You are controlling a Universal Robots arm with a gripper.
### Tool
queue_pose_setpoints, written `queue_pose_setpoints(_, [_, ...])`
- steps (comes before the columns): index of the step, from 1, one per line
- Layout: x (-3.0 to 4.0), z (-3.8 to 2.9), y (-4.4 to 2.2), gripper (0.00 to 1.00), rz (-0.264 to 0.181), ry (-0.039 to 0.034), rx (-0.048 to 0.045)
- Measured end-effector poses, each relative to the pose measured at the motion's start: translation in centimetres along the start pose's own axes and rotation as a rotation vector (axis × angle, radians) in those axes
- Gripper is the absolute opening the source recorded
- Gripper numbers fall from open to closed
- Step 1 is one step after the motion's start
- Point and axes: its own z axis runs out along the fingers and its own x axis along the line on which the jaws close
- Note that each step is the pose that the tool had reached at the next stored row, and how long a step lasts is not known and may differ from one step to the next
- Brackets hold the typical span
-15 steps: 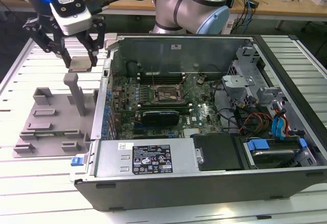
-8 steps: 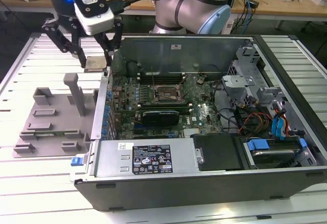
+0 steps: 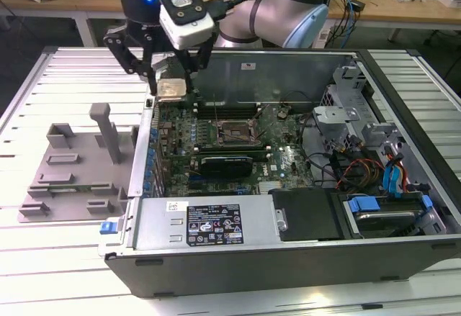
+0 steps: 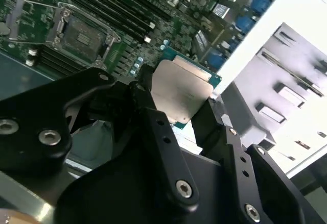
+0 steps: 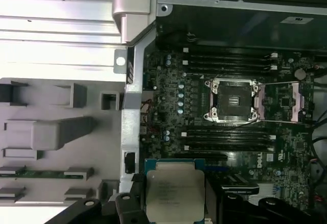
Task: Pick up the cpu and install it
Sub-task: 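Pick up the cpu and move it towards the insertion slot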
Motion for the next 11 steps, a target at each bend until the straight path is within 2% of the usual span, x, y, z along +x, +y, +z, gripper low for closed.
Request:
queue_pose_setpoints(1, [-0.49, 0.03, -0.02, 0.55, 0.0, 0.0, -0.0001])
queue_pose_setpoints(5, [-3.3, 0.17, -0.1, 0.55, 0.0, -0.0001, 0.0])
queue_pose_setpoints(7, [-4.3, 0.22, -0.14, 0.55, 0.0, 0.0, 0.0])
queue_pose_setpoints(9, [-5.0, 0.26, -0.16, 0.55, 0.0, 0.0, 0.0])
queue_pose_setpoints(11, [-6.52, 0.34, -0.2, 0.55, 0.0, 0.0, 0.0])
